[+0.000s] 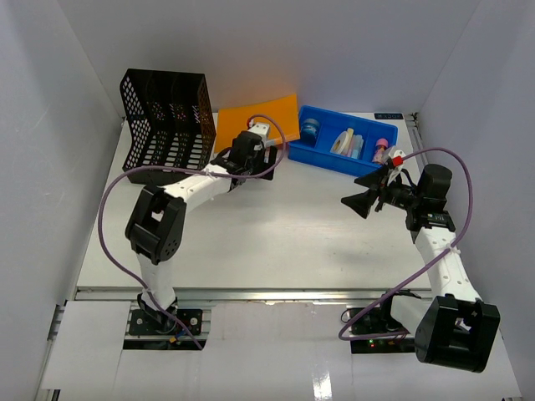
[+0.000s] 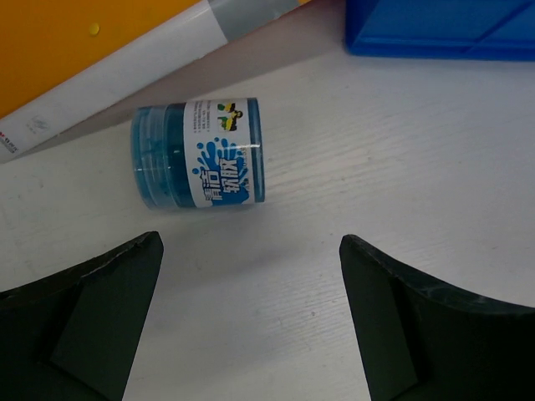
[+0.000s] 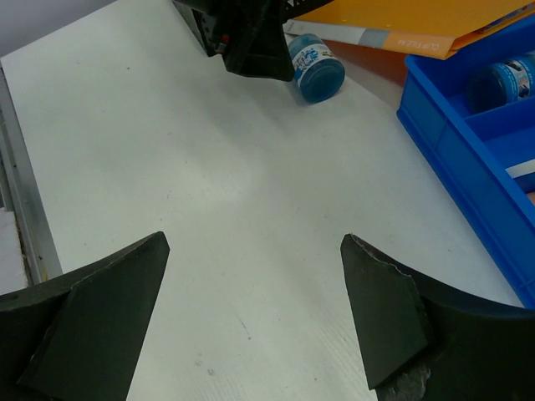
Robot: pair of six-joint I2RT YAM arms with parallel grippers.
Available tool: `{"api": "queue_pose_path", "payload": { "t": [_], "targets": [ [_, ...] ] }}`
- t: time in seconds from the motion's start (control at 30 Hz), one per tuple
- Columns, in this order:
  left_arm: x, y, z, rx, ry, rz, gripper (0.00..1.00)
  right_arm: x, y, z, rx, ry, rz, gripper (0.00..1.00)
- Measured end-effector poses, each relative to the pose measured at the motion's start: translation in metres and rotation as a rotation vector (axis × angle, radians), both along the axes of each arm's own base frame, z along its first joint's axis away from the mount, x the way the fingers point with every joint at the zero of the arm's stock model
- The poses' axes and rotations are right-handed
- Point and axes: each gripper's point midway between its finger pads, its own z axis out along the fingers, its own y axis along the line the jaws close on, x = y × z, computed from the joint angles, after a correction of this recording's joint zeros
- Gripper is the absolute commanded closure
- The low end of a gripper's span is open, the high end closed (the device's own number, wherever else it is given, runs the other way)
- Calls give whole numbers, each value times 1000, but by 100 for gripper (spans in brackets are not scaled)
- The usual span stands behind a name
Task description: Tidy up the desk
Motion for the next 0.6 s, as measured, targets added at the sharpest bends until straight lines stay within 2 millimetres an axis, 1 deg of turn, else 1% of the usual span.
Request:
{"api": "queue_pose_path", "payload": {
  "t": [0.17, 0.37, 0.6],
  "targets": [
    [20, 2, -9, 73, 14, 14, 2, -1, 1, 0, 6, 5, 11, 10],
    [37, 0, -9, 117, 4, 17, 2, -1, 1, 0, 6, 5, 11, 10],
    [47, 6, -17, 152, 28, 22, 2, -1, 1, 0, 6, 5, 11, 10]
  ]
}}
